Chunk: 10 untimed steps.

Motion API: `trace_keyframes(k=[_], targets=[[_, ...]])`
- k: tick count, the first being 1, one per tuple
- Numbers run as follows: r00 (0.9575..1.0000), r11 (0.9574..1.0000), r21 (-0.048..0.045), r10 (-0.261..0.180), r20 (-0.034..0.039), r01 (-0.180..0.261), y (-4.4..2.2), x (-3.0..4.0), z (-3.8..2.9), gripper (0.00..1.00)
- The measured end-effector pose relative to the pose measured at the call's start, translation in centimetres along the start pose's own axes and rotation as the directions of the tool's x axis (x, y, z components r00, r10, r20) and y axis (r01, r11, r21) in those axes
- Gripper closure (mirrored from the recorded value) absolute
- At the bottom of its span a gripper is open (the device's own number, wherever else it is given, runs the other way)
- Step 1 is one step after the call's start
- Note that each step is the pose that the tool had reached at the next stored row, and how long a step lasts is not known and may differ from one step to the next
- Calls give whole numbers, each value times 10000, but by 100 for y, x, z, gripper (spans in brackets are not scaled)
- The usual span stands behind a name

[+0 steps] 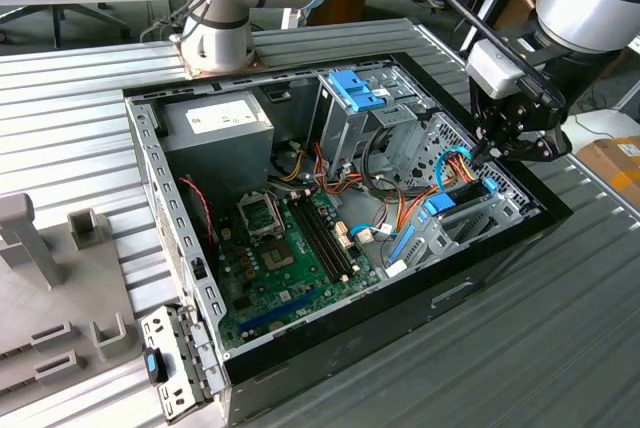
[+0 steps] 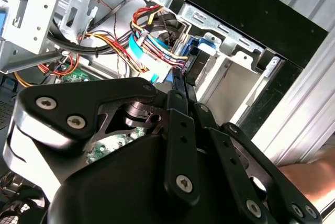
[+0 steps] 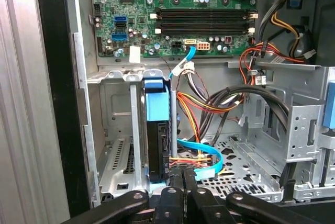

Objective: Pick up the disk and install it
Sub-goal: 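Insert the second disk wire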

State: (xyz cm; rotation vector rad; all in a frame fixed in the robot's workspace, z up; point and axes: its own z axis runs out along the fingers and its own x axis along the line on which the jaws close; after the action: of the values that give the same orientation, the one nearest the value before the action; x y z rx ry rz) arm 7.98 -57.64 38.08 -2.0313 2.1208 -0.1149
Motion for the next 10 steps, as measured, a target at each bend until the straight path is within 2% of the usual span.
trace_keyframes(k=[1,2,3,5,7,8,10], targets=[[10000,10000,-2,10,58,-10,9,5,0,85],[9999,10000,-6,32,168,-32,13,9,-1,85],[9997,10000,-9,45,240,-45,16,15,-2,85],[9995,10000,-11,65,312,-65,20,38,0,85],[9996,10000,-10,71,289,-70,23,42,12,85],[9996,9999,0,166,247,-166,26,44,29,85],[9997,9997,29,261,-22,-261,28,46,42,85]])
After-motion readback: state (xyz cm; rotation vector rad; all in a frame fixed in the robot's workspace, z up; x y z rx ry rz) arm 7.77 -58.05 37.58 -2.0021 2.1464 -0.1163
